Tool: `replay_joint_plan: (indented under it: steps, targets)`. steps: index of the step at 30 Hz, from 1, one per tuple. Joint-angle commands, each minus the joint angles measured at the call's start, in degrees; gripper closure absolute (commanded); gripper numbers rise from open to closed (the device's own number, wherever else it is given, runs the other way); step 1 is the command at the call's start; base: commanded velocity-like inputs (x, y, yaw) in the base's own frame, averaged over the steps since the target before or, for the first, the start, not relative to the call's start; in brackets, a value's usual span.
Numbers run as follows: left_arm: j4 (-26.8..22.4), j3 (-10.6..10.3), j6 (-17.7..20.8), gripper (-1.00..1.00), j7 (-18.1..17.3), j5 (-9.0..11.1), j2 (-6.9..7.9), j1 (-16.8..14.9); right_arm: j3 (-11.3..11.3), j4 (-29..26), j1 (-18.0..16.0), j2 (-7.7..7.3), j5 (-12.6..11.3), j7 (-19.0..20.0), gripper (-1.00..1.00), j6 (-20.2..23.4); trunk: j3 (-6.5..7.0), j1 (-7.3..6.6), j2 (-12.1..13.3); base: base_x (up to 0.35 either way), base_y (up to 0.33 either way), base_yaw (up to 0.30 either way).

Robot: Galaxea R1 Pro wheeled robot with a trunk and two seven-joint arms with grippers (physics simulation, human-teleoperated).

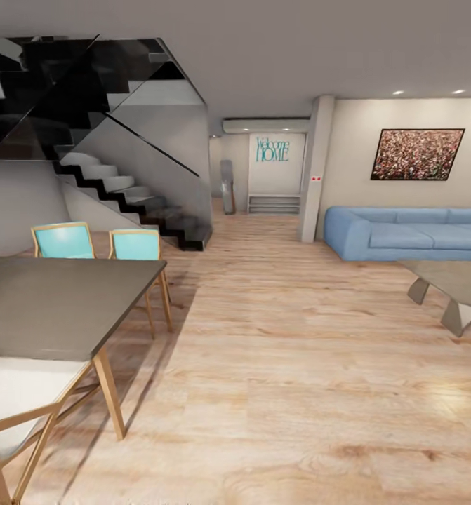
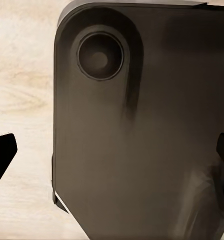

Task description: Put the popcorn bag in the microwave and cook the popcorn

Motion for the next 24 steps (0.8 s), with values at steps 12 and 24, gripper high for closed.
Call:
replay_joint_plan:
  steps: [12,24]
  targets:
    - [-0.09,0.03,-0.03,-1.0,0.04,0.55,-0.02,0.03,0.04,0.03,-0.02,0.0,-0.03,-0.1,-1.0,-0.15,-0.04,0.0,-0.02,0.0,0.0,0.269]
    - [-0.09,0.03,-0.03,-1.0,0.31,0.61,-0.03,0.03,0.12,0.03,0.0,-0.01,0.02,-0.13,-1.0,-0.17,-0.04,0.0,-0.02,0.0,0.0,0.269]
